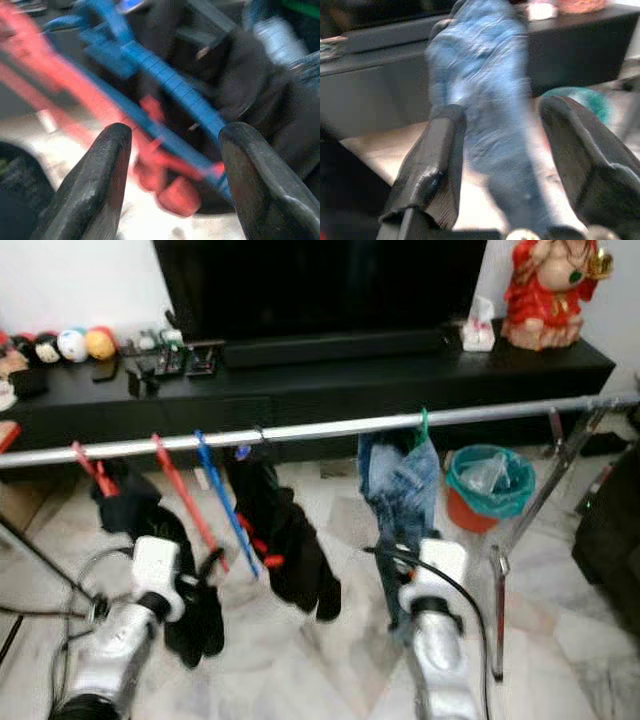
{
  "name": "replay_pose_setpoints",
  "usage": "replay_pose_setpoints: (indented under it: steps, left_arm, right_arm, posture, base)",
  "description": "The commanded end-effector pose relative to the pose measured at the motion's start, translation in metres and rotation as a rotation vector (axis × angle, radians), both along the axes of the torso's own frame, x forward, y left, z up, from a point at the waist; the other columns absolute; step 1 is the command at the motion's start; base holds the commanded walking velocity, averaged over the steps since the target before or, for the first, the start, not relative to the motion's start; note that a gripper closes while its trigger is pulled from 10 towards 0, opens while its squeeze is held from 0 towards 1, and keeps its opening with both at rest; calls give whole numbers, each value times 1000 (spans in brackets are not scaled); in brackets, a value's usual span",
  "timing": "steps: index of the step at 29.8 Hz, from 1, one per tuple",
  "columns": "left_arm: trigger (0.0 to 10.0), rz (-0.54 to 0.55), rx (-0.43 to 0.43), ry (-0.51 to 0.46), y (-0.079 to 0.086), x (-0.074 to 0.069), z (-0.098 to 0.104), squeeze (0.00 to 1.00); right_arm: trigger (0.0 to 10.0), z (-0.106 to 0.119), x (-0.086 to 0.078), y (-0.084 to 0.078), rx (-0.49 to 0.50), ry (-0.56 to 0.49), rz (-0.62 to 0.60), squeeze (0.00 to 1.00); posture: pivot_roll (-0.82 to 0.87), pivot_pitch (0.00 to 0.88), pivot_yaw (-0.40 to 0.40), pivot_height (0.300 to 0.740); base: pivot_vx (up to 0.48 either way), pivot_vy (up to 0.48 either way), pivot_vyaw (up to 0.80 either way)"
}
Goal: Hang hanger
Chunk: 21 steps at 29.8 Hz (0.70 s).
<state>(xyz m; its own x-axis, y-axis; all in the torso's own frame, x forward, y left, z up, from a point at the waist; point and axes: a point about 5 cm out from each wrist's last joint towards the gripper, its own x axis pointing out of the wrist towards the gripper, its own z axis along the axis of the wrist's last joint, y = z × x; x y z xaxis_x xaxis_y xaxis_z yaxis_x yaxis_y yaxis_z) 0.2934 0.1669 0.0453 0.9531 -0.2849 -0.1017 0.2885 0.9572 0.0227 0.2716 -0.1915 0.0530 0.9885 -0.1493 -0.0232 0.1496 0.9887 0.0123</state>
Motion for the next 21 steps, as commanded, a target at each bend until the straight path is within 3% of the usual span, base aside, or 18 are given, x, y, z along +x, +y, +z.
replay_pose_setpoints:
  steps: [1, 5, 6, 7, 8, 13, 21]
  left_arm:
    - [10000, 31, 14, 17, 13, -3, -3, 0]
    - [10000, 35, 18, 17, 14, -3, -3, 0]
    - [10000, 35, 19, 18, 14, -3, -3, 0]
    - [10000, 35, 19, 18, 14, -3, -3, 0]
    - [10000, 34, 20, 19, 14, -3, -3, 0]
    - [10000, 30, 20, 24, 14, -3, -4, 0]
    - [10000, 27, 21, 28, 14, -3, -4, 0]
  right_arm:
    - [10000, 1, 1, 6, 15, -9, 11, 0]
    - [10000, 4, 3, 3, 15, -16, 9, 0]
    - [10000, 6, 5, 2, 16, -21, 9, 408]
    - [10000, 6, 5, 2, 16, -21, 9, 408]
    - [10000, 8, 7, 0, 12, -19, 10, 1000]
    - [10000, 15, 14, -9, -6, -26, -3, 1000]
    - [10000, 15, 33, -21, -73, 101, 42, 1000]
  posture:
    - [45, 7, 43, 740]
    - [45, 7, 44, 740]
    - [45, 7, 44, 740]
    - [45, 7, 44, 740]
    - [43, 8, 45, 740]
    - [43, 9, 46, 740]
    - [41, 8, 52, 740]
  base:
    - [0, 0, 0]
    - [0, 0, 0]
    - [0, 0, 0]
    - [0, 0, 0]
    - [0, 0, 0]
    - [0, 0, 0]
    - [0, 0, 0]
